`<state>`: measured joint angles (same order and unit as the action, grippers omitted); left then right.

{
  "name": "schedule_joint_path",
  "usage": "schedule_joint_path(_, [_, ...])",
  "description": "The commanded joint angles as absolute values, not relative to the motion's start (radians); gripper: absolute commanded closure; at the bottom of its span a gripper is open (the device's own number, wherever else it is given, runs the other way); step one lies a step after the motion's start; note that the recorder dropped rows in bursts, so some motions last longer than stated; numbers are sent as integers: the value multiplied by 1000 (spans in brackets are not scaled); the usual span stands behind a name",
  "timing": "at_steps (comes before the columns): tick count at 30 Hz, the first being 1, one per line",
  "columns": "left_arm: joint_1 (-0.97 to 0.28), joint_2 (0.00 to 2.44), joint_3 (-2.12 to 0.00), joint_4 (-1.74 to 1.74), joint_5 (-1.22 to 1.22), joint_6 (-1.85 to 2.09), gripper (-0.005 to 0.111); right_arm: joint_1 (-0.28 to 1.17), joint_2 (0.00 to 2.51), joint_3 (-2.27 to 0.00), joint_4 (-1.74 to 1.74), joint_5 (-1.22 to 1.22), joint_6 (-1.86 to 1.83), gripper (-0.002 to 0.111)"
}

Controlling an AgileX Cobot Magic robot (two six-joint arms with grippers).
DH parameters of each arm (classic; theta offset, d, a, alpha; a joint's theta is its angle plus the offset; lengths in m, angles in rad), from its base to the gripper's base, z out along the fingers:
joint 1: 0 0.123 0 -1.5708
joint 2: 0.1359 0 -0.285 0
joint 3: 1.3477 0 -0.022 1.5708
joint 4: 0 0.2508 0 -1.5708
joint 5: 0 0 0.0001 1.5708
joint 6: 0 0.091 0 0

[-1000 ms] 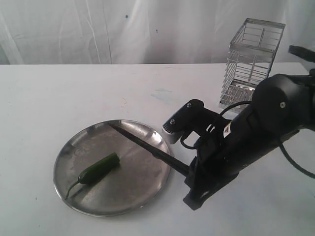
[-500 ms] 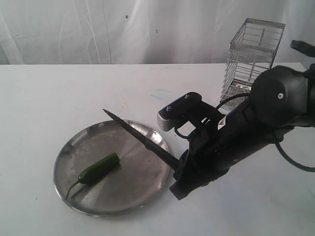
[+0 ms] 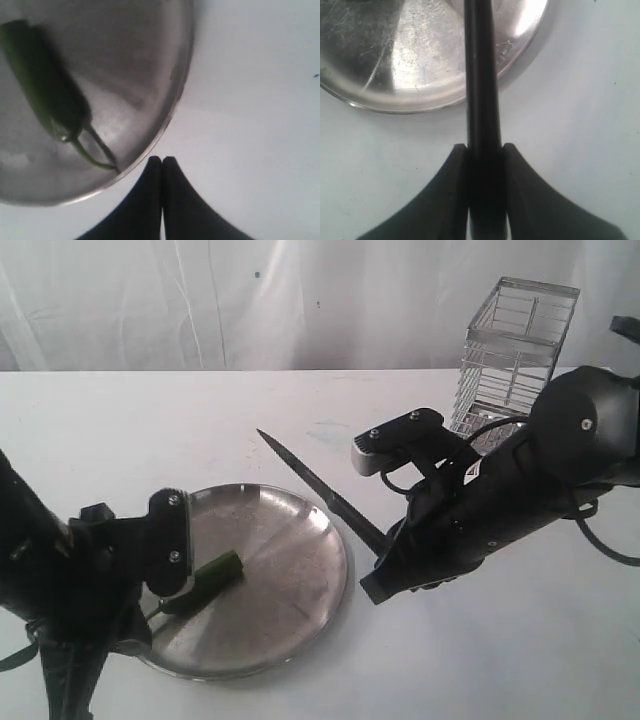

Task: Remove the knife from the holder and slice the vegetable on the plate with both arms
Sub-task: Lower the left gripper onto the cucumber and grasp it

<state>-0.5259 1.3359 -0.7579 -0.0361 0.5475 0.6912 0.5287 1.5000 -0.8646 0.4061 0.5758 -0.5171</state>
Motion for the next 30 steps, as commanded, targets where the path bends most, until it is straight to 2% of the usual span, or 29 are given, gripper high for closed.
schedule_joint_path(1, [-545, 1362, -788, -97, 512, 785, 107, 518, 1500, -867, 421, 576, -515, 108])
schedule_joint_path(5, [-545, 1372, -788, -88, 429, 789, 102, 518, 1500, -867, 418, 574, -515, 108])
schedule_joint_path(7, [-545, 1380, -788, -85, 398, 790, 92, 518, 1500, -867, 418, 572, -515, 108])
schedule_joint_path(12, [-540, 1445, -788, -36, 304, 782, 56, 518, 1500, -867, 418, 566, -512, 108])
schedule_joint_path(15, [-538, 1502, -788, -34, 249, 782, 45, 518, 1500, -867, 418, 566, -509, 108])
schedule_joint_path(24, [-410, 1577, -797, -36, 109, 628, 44, 518, 1500, -867, 407, 545, -455, 108])
schedule_joint_path(30, [-392, 1606, -845, -56, 223, 623, 51, 518, 1500, -867, 409, 542, -442, 108])
